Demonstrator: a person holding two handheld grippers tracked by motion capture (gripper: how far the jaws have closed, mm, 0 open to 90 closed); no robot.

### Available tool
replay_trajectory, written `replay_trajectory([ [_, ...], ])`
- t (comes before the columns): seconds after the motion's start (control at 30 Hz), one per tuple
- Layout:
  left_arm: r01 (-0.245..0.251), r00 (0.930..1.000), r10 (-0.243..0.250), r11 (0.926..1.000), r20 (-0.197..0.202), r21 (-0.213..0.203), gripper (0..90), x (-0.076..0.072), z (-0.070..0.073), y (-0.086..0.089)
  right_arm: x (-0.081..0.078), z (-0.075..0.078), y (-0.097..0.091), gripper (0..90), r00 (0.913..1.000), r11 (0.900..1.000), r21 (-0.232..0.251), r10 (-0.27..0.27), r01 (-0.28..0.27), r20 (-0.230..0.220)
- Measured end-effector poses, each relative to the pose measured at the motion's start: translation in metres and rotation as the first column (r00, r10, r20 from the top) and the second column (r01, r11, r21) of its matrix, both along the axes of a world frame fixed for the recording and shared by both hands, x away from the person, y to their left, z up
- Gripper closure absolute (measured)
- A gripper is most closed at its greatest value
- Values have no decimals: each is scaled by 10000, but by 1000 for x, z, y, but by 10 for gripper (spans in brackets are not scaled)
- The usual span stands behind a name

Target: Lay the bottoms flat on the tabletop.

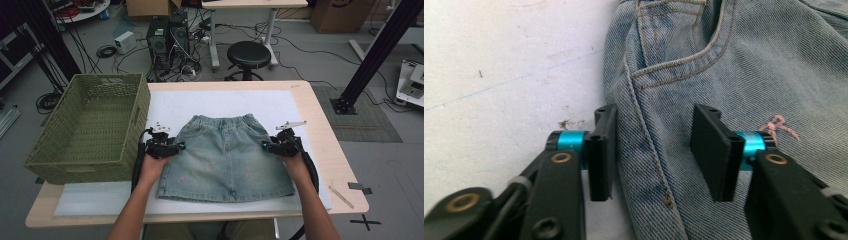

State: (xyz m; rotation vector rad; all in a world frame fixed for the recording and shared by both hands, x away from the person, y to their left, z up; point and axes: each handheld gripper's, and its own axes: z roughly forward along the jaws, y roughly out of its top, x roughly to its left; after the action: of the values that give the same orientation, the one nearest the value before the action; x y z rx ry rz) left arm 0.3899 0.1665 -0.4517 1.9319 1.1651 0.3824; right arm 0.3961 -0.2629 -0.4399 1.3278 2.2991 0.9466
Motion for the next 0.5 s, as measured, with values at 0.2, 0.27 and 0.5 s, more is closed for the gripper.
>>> replay_trajectory([
  [0.2, 311, 9994, -317, 9987, -149, -402, 783, 0, 0, -2, -1, -3, -2, 823, 9992, 9965, 783, 318, -297, -261],
  [0.27, 141, 9997, -152, 9985, -216, -524, 800, 0, 0, -2, -1, -2, -2, 843, 9991, 9967, 753, 335, -316, -243],
  [0.5, -360, 9993, 355, 9977, -104, -570, 812, 4, 1, -7, 1, 1, -4, 851, 9993, 9989, 392, -271, 261, 264],
])
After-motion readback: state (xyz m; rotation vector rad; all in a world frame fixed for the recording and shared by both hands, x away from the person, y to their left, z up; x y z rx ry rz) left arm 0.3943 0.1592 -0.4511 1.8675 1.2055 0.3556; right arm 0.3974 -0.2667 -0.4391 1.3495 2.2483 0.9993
